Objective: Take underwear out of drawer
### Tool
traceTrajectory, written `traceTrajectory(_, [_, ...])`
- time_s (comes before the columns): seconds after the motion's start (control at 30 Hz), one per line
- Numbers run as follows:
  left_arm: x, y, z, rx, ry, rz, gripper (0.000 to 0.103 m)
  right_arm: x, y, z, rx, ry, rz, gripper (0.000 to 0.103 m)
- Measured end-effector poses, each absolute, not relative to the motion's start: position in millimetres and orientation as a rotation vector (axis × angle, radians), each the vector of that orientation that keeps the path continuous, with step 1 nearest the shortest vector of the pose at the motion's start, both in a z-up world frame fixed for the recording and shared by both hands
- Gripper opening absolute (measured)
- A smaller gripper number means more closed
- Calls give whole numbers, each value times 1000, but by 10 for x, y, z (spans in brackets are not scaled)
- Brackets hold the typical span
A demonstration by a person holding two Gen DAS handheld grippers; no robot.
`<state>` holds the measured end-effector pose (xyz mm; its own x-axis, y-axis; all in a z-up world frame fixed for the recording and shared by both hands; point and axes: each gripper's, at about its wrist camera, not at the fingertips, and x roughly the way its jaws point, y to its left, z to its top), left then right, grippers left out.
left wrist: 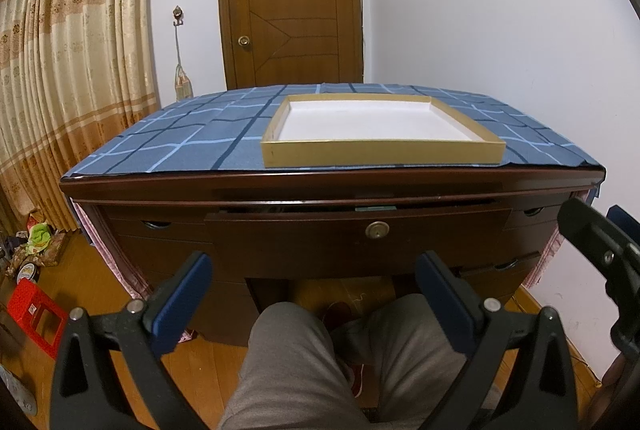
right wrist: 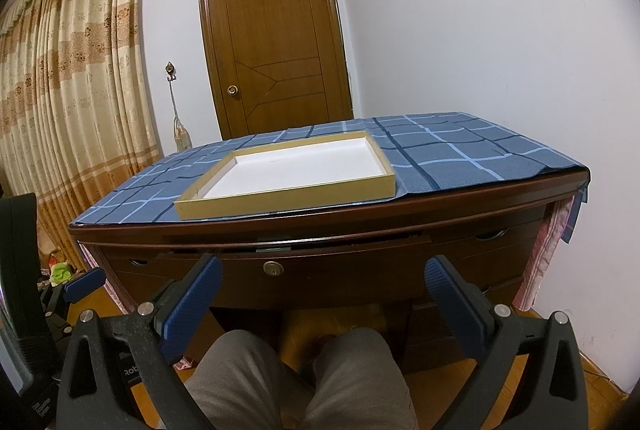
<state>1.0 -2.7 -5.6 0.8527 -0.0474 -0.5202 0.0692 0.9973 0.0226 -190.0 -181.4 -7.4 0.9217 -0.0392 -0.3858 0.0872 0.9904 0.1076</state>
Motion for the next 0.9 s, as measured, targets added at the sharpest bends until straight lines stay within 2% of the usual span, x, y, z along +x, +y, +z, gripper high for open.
traceTrajectory(0.9, [309,26,-244,-2,634,-70,103,-1629,-2112,-226,244,477,-94,103])
